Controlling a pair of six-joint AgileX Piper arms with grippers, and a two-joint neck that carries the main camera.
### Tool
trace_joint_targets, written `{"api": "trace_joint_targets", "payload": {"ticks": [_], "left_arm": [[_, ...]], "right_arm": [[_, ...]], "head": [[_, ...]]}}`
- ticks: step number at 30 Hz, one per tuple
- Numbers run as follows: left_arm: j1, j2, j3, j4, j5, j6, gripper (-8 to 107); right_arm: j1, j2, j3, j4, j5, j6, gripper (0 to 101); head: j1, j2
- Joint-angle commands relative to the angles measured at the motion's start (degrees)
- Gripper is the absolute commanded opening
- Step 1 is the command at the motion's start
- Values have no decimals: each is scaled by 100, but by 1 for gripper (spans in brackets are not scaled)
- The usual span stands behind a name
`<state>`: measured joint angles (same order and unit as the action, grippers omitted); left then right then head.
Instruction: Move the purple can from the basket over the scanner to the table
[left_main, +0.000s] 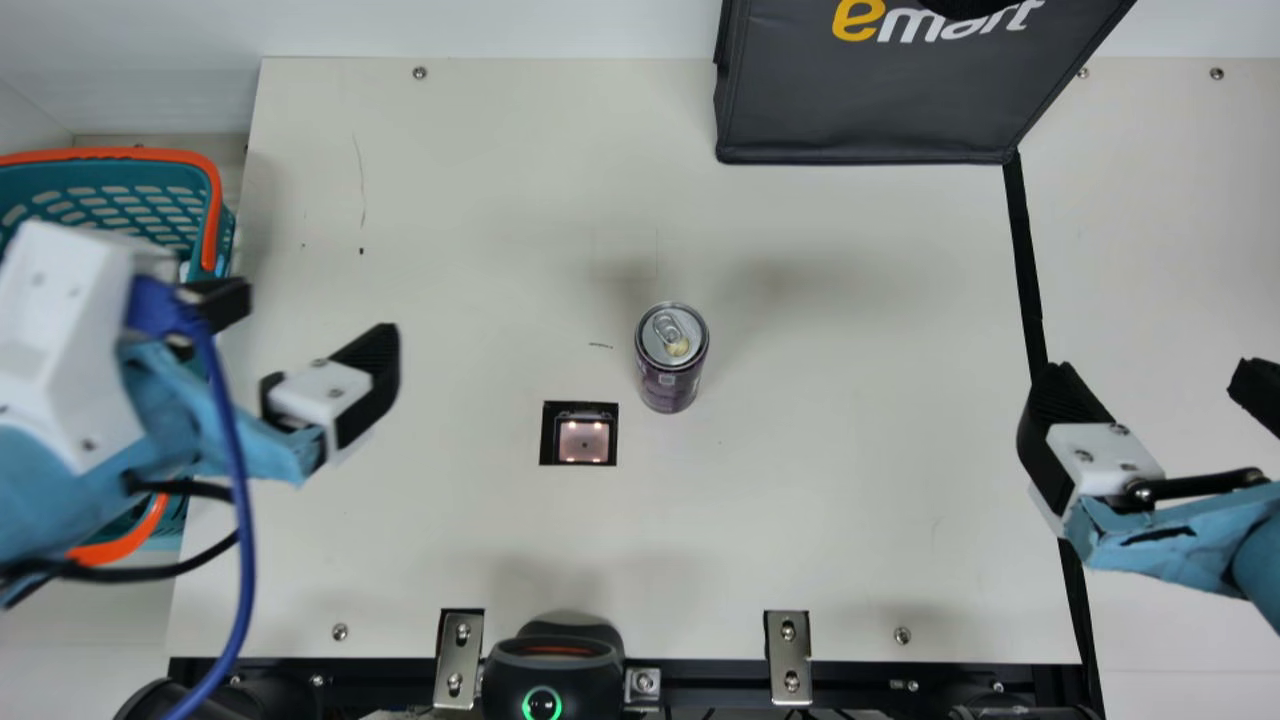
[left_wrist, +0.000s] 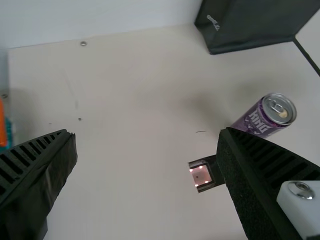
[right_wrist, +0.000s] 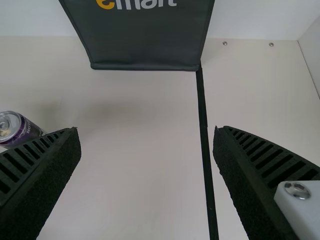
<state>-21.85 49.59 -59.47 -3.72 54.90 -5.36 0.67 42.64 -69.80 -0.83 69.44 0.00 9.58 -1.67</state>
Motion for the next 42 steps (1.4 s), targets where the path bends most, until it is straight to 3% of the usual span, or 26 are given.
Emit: {"api": "trace_joint_targets", "payload": {"ticks": [1, 13, 29, 42], "left_arm": [[193, -229, -48, 51, 216, -26, 90], [411, -467, -137, 137, 393, -68, 90], [411, -467, -137, 137, 393, -68, 90], [411, -467, -137, 137, 393, -68, 90]], "right_arm": [[0, 0, 0, 0, 0, 0, 95], [27, 74, 15, -18, -15, -22, 95], [1081, 1858, 221, -297, -509, -755, 95], [1850, 2394, 149, 543, -908, -1997, 95]], "head": [[-166, 9], [-166, 9], [-166, 9], [-166, 9]]}}
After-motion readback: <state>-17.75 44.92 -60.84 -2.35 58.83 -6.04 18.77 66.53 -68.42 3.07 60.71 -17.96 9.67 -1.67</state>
